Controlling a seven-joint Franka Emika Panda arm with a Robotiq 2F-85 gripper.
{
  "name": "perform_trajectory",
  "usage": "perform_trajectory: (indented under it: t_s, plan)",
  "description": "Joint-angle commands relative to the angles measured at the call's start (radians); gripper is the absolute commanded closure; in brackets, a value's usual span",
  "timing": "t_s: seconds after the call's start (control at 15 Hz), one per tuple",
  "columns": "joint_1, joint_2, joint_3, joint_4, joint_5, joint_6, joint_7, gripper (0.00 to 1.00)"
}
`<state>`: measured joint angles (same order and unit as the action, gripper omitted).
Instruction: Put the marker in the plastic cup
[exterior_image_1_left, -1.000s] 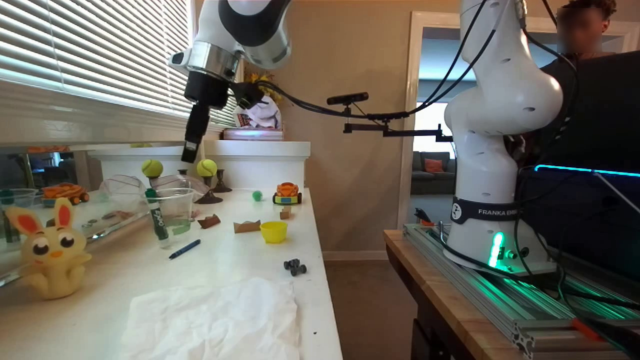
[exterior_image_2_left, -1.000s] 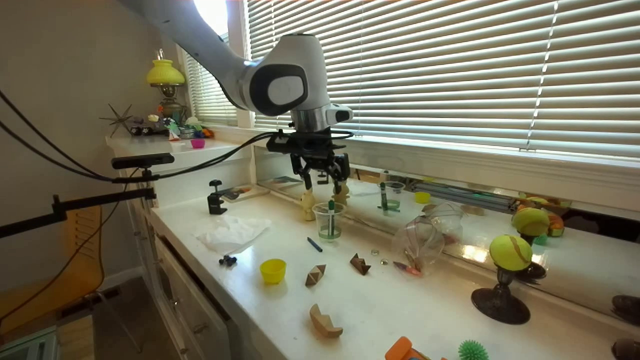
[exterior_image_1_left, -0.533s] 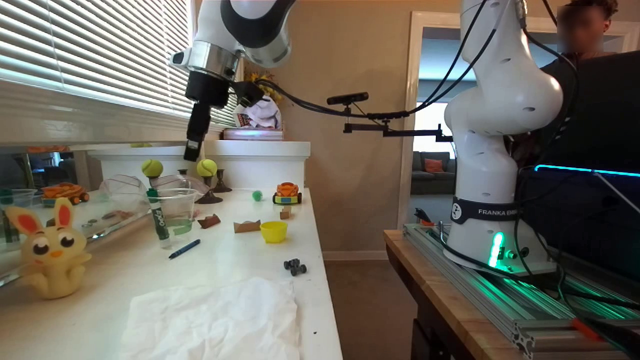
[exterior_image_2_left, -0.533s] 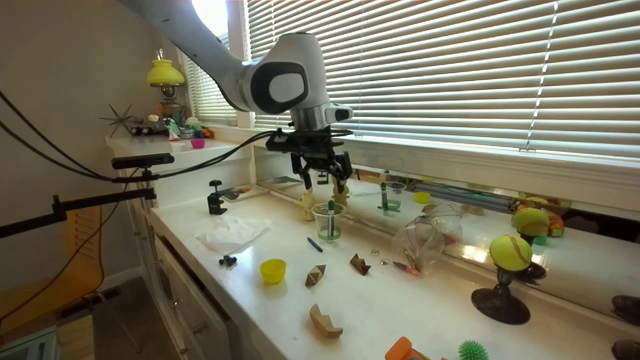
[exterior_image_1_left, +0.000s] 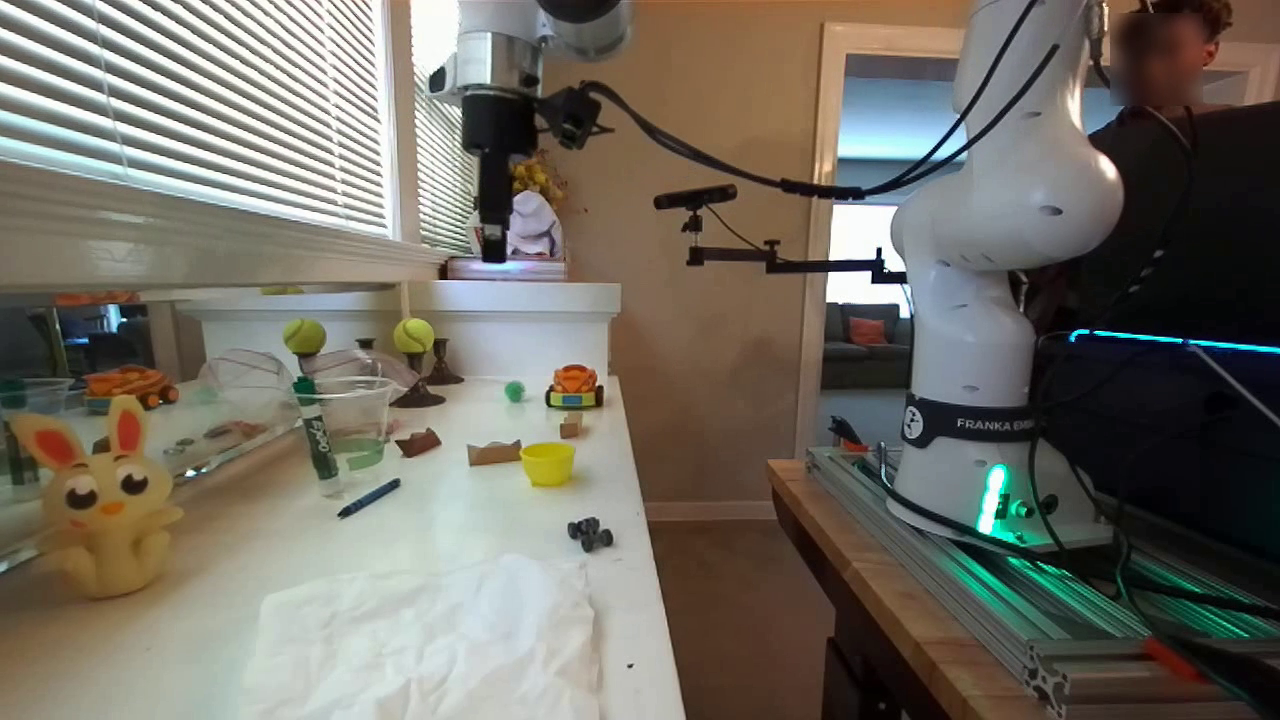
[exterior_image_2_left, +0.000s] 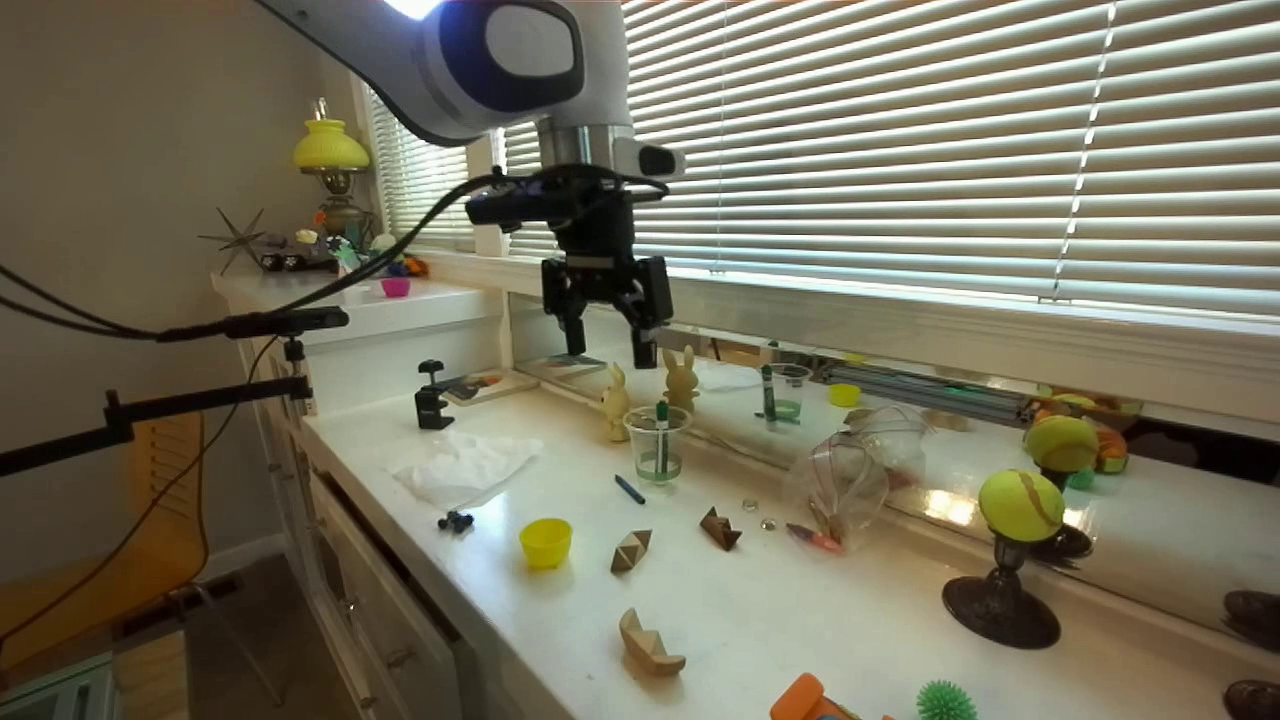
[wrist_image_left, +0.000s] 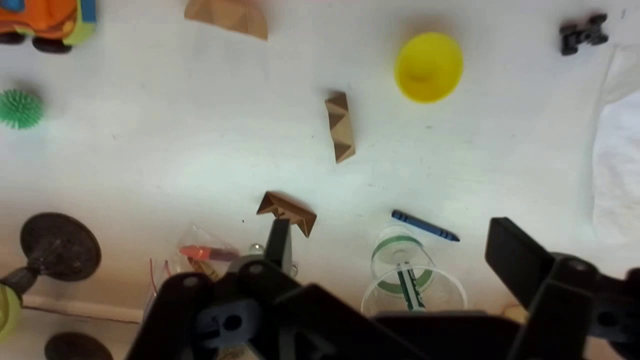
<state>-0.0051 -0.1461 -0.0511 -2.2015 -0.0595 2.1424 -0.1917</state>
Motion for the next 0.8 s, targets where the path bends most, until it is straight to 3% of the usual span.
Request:
perform_trajectory:
  t_s: [0.0,0.4,0.47,0.73]
  plan:
    - [-0.016,-0.191,-0.017,-0.137,0.028,-0.084,-0.024,0.00]
    - [-0.027,-0.327,-0.030,-0.242,-0.001,-0.151,0.023,0.00]
    - [-0.018,-0.262,-0.033,-0.189,0.003,-0.145,0.001,0.00]
    - [-0.021,-0.295,-0.034,-0.224,0.002,-0.145,0.004,0.00]
